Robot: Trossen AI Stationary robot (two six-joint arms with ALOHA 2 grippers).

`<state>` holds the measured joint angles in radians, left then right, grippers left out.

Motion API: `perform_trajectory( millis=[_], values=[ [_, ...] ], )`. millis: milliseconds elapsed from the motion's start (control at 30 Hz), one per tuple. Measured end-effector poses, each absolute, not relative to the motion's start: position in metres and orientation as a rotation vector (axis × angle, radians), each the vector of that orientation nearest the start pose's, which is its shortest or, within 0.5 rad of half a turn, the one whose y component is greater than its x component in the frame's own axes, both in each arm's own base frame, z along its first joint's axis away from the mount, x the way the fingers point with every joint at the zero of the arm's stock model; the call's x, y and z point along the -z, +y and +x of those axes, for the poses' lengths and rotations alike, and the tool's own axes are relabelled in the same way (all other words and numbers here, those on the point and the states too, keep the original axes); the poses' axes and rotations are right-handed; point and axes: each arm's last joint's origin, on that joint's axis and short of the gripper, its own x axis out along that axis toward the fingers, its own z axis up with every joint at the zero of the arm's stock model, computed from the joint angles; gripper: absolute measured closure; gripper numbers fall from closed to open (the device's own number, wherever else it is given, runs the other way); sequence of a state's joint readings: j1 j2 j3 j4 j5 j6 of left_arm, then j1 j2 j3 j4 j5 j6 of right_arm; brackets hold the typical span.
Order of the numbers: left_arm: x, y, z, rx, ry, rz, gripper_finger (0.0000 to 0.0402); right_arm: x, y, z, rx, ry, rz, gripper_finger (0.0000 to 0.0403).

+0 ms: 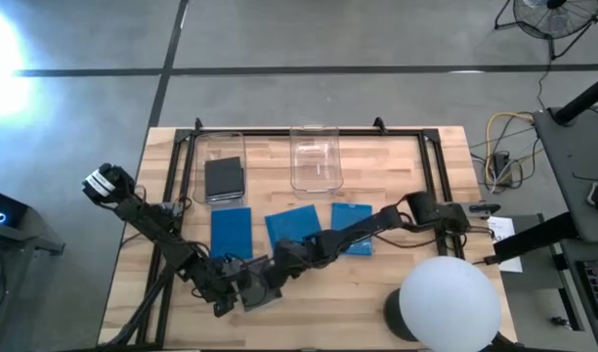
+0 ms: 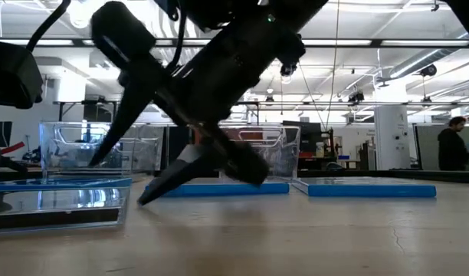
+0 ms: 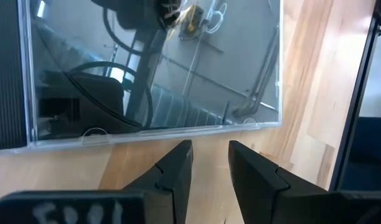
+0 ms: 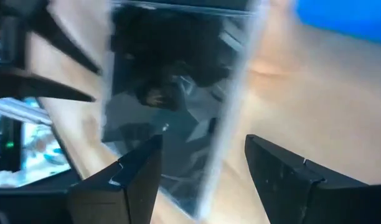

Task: Pick & place jewel cases by type
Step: Put the black CD case into the left transparent bin

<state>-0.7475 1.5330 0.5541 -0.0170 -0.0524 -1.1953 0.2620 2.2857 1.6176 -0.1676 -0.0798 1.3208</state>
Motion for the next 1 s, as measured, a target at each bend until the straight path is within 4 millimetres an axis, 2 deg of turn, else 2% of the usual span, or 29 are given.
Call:
perform_trajectory(
  millis=[200, 367, 500, 733, 1000],
  values=[
    [-0.116, -0.168, 0.184, 0.004, 1.144, -0.662, 0.0307, -0.117, 0.133, 0.474, 0.261, 0.875, 1.149, 0.0182],
    [-0.116, -0.168, 0.184, 0.004, 1.144, -0.661, 0.0307, -0.119, 0.132, 0.475, 0.167, 0.9, 1.119, 0.0182],
    [-0.116, -0.168, 0.183, 0.01, 1.145, -0.651, 0.0307, -0.131, 0.131, 0.476, 0.091, 0.892, 1.051, 0.0181],
    [-0.115, -0.168, 0.183, 0.024, 1.159, -0.635, 0.0307, -0.175, 0.129, 0.483, -0.052, 0.753, 0.943, 0.0181],
    [-0.115, -0.168, 0.183, 0.022, 1.153, -0.634, 0.0307, -0.182, 0.131, 0.486, -0.071, 0.727, 0.945, 0.0181]
  ],
)
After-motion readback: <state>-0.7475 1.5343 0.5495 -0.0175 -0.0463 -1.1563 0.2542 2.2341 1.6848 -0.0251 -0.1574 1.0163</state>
